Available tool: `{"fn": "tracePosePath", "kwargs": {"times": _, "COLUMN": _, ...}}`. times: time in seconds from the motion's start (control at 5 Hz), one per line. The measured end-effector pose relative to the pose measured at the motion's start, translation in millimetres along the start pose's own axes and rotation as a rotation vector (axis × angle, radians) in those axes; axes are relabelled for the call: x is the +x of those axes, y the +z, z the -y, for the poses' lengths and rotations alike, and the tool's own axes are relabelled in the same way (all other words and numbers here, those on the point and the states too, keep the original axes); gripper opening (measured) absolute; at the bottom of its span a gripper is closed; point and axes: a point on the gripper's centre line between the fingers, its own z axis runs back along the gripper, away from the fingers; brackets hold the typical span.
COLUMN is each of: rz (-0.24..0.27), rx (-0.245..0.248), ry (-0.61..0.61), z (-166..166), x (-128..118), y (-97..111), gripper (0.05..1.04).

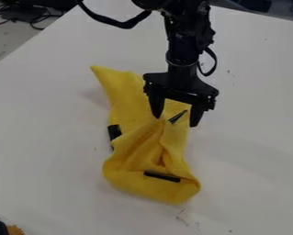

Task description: Fold the cloth from left to right

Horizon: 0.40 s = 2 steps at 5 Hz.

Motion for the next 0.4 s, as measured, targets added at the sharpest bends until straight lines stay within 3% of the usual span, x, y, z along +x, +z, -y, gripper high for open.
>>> {"fn": "tracePosePath", "kwargs": {"times": 0.4, "rz": 0.025, "rx": 0.059, "ry": -0.033, "z": -6, "x": -2, "y": 28, "gripper": 1.005}}
